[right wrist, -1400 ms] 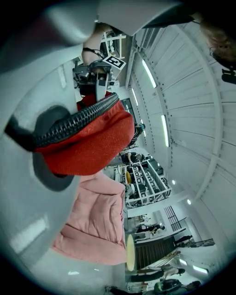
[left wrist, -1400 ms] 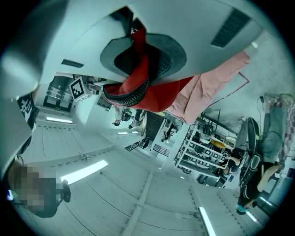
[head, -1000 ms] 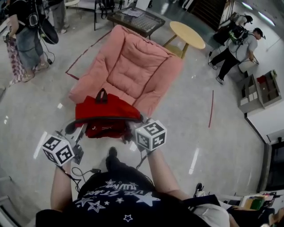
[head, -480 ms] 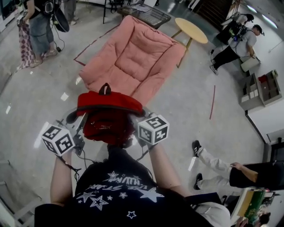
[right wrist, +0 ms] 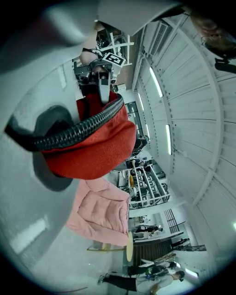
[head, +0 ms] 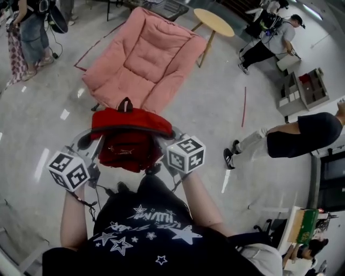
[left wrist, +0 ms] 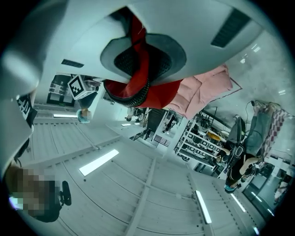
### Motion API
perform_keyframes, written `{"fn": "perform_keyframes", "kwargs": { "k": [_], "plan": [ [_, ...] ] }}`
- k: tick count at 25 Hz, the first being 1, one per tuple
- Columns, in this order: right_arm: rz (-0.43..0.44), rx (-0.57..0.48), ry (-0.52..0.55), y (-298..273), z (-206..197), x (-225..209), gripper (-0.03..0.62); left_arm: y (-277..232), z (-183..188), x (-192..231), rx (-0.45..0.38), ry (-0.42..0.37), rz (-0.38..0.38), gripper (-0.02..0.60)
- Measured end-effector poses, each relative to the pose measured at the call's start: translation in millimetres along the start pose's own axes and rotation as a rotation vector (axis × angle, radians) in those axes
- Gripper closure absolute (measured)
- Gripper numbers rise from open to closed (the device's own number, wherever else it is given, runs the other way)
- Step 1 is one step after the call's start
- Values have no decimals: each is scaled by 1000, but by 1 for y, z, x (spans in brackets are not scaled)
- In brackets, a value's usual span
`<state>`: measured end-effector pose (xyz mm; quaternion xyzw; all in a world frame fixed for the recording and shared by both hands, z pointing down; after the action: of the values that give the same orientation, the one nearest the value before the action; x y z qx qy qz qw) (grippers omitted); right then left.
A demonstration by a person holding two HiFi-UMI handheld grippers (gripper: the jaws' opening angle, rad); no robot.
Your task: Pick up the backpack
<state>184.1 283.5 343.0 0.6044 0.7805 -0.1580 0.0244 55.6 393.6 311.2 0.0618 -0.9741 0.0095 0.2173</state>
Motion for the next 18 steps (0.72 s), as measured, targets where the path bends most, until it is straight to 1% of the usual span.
{"fn": "perform_keyframes", "kwargs": {
  "k": [4,7,9,15,18],
  "plan": [
    [2,-6,6,37,-2,-32,586,-25,-19,-40,7,-18,-12,563],
    [22,-3,11,65,-7,-57,586,-44,-35,-71,5,-32,4,563],
    [39,4,9,79,-11,-65,586,-49,-41,-85,-2,-29,22,563],
    [88,-3,-9,80,-14,-68,586,-50,-43,-89,-14,-28,70,563],
    [112,-2,0,78,-13,-70,586,-49,-43,-91,-15,-23,96,563]
  ]
}}
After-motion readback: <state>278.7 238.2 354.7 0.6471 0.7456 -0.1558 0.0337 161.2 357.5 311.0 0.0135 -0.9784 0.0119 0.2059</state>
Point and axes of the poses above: the fingertips, and each gripper's own axes: y backward along the fingers, x to its left, z out of its top, the point moved 1 cm from there along y, backward along the fingers, and after that the axes turned 11 degrees about -x, right-handed, at the moved point
